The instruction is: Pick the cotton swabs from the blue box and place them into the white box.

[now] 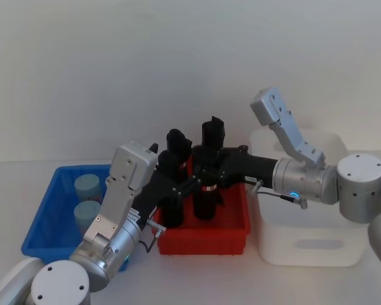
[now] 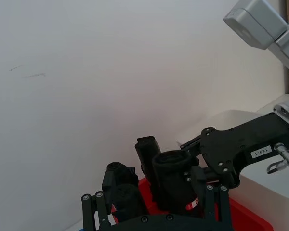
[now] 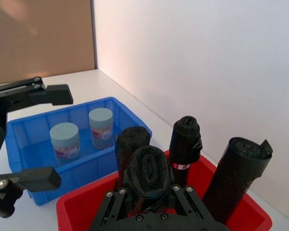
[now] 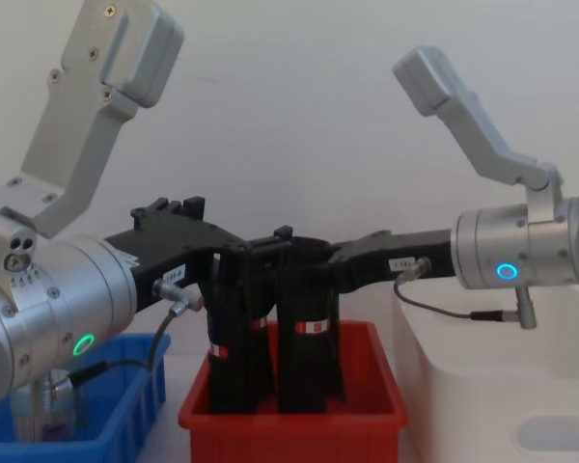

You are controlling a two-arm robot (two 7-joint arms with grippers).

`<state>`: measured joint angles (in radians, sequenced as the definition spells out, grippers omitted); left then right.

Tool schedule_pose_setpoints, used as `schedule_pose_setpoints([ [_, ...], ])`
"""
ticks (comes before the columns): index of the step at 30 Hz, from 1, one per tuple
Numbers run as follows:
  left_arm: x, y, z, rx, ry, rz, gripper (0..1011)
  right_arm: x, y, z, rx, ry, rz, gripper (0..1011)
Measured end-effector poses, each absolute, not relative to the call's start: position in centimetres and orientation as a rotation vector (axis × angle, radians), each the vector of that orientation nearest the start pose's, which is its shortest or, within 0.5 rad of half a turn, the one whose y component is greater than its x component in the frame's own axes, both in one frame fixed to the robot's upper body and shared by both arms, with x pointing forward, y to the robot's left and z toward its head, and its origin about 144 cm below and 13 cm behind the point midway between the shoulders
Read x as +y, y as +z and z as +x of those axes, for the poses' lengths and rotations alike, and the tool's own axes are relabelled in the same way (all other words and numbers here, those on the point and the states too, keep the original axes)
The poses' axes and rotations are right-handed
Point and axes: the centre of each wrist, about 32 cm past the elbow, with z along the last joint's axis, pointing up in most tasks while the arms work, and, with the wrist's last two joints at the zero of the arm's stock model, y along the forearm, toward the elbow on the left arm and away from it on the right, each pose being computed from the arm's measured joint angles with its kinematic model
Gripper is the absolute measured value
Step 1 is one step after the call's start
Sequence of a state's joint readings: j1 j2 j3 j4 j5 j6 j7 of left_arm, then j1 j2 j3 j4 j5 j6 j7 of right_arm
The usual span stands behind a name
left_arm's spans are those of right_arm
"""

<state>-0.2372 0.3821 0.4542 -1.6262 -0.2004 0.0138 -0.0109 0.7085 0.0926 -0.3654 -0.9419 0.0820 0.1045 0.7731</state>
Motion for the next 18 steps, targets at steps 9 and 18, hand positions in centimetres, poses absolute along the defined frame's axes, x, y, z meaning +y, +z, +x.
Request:
schedule_pose_setpoints([
  [9,19.8,120.4,49.2,-0.268,1.124,0.061,1000,-18.5,123.8,63.4,-0.075,-0.581,-0.195,347],
  [18,19.8,120.4,49.2,-0.268,1.124,0.061,1000,-20.0,126.8,62.7,-0.125,-0.615,-0.157,347],
])
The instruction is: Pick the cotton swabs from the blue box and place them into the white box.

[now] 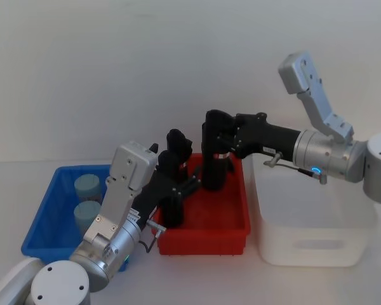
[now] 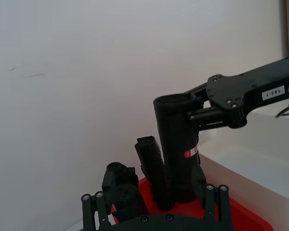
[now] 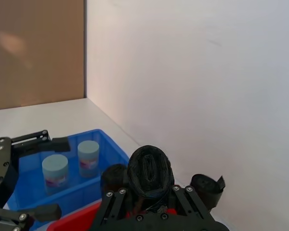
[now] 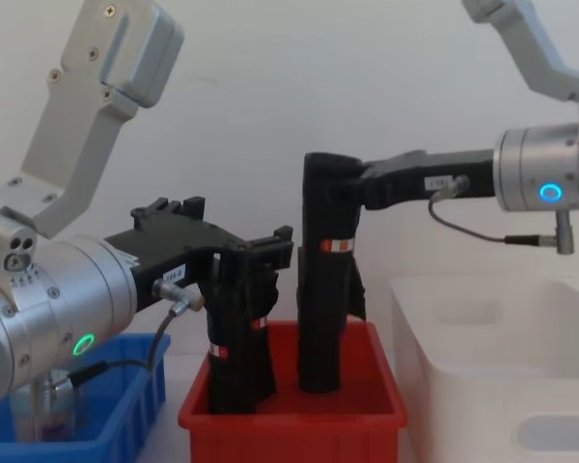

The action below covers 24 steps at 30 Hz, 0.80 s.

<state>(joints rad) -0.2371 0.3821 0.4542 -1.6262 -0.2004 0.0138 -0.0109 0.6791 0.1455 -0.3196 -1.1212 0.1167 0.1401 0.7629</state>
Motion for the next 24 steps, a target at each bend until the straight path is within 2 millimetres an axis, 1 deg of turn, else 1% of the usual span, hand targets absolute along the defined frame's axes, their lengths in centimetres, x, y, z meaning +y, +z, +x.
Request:
schedule_pose_setpoints([
  [4,19.8,120.4,49.2,-0.268,1.124,0.061,1000,-20.9,128.7,62.0,-0.163,-0.646,-0.127,347],
  [7,19.8,120.4,49.2,-0.268,1.124,0.061,1000,-21.6,129.8,61.5,-0.192,-0.677,-0.110,347],
  [14,19.8,120.4,49.2,-0.268,1.124,0.061,1000,-23.0,131.5,59.9,-0.261,-0.759,-0.082,347],
  [19,19.8,120.4,49.2,-0.268,1.124,0.061,1000,-23.6,132.0,58.9,-0.298,-0.820,-0.078,347],
  [24,19.8,120.4,49.2,-0.268,1.124,0.061,1000,-24.2,131.8,57.8,-0.323,-0.901,-0.079,347],
])
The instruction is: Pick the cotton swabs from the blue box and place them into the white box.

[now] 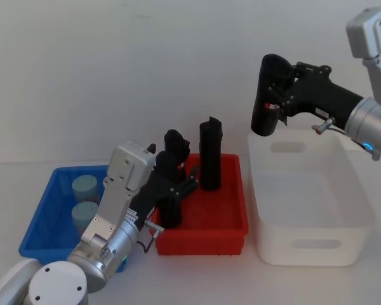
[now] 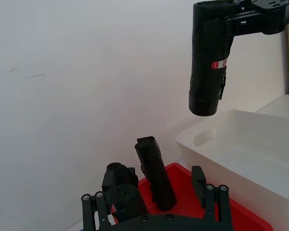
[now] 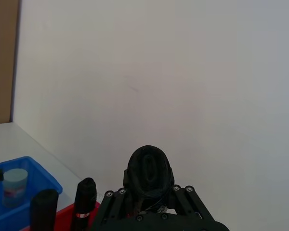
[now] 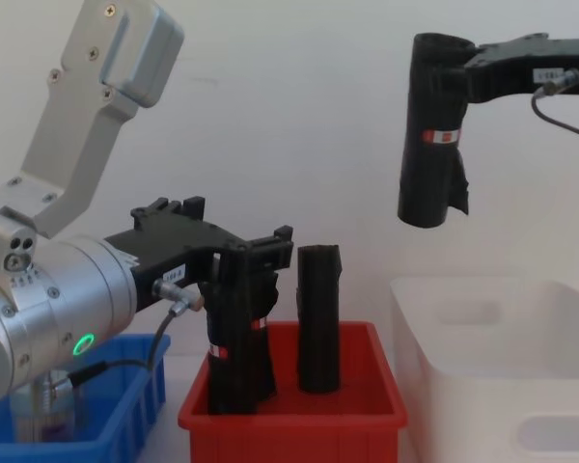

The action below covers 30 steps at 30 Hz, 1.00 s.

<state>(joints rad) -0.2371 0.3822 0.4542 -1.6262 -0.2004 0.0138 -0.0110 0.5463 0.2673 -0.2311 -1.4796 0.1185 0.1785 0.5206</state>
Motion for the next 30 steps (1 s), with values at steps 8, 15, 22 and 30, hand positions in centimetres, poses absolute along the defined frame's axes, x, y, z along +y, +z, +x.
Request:
schedule_pose_setpoints([
  [8,19.8,120.4,49.2,-0.268,1.124,0.061,1000,-24.6,129.8,56.4,-0.316,-1.025,-0.088,347],
  [15,19.8,120.4,49.2,-0.268,1.124,0.061,1000,-24.8,127.5,55.6,-0.286,-1.128,-0.095,430],
  [22,19.8,120.4,49.2,-0.268,1.124,0.061,1000,-24.9,125.9,55.0,-0.260,-1.192,-0.102,645],
  [30,19.8,120.4,49.2,-0.268,1.124,0.061,999,-25.0,124.9,54.6,-0.243,-1.231,-0.108,870],
])
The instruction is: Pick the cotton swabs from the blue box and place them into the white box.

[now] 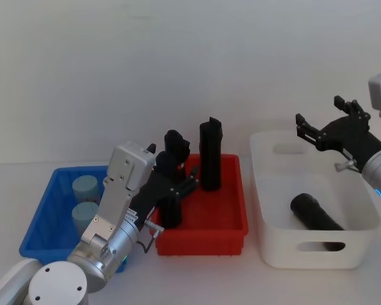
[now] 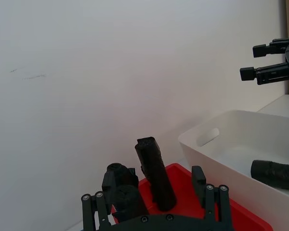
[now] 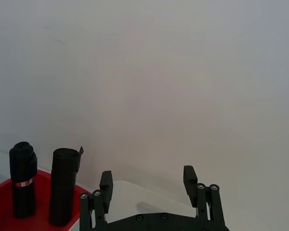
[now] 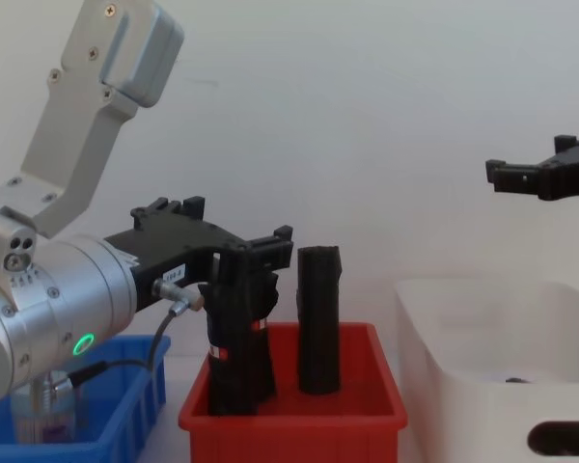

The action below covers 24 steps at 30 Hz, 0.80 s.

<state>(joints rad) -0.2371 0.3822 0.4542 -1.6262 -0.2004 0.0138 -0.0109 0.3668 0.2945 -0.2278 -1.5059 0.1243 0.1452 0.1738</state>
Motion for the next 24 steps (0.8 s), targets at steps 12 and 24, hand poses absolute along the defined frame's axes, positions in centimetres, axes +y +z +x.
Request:
schedule_pose_setpoints([
  [12,19.9,120.5,49.3,-0.269,1.125,0.064,1000,-25.0,124.1,54.3,-0.232,-1.262,-0.112,1002],
  [24,21.9,122.0,50.2,-0.255,1.122,0.137,1000,-25.1,123.8,54.2,-0.227,-1.273,-0.114,1002],
])
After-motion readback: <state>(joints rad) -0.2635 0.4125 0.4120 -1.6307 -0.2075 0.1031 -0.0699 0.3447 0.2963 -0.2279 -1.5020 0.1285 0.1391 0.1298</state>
